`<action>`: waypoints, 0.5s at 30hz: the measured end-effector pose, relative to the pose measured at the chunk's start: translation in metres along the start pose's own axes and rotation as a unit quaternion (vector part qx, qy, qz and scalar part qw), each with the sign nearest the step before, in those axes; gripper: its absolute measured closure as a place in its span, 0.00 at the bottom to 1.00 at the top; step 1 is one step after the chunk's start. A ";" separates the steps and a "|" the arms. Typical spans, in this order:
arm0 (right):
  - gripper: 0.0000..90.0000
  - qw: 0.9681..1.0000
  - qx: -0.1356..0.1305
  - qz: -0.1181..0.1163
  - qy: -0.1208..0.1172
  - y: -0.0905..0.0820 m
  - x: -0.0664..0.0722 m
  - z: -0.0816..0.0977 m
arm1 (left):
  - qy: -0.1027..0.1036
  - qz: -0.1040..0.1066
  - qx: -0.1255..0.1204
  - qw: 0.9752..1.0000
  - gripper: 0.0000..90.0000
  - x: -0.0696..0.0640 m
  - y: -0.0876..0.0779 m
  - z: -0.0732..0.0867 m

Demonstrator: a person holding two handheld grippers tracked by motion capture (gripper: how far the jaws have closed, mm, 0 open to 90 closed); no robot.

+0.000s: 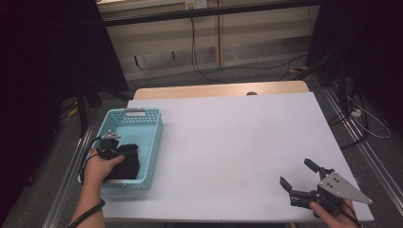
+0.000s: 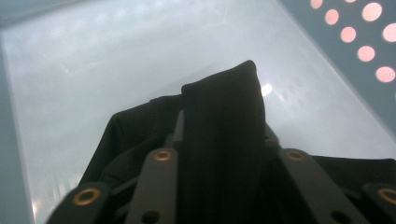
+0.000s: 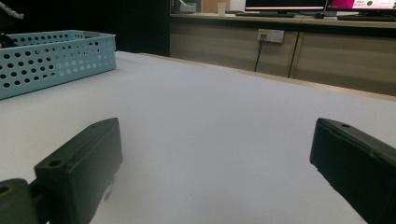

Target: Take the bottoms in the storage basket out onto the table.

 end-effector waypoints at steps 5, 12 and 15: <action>0.02 1.000 0.000 -0.001 0.000 0.001 0.000 0.000 | 0.008 -0.003 0.012 1.000 0.87 -0.002 0.000 -0.003; 0.02 1.000 -0.002 0.001 0.003 0.001 0.000 0.000 | 0.011 -0.008 0.022 1.000 0.88 -0.005 -0.001 -0.009; 0.02 1.000 0.000 0.000 0.001 0.003 0.000 0.000 | 0.013 -0.007 -0.004 1.000 0.89 -0.009 -0.004 -0.020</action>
Point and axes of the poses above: each handheld gripper's, and its own axes: y roughly forward along the jaws, z roughly out of its underside, x roughly to its left, the point moved 1 cm from there along y, roughly forward along the jaws, and after that the axes turned 1 degree about -z, right-handed, at the moved point
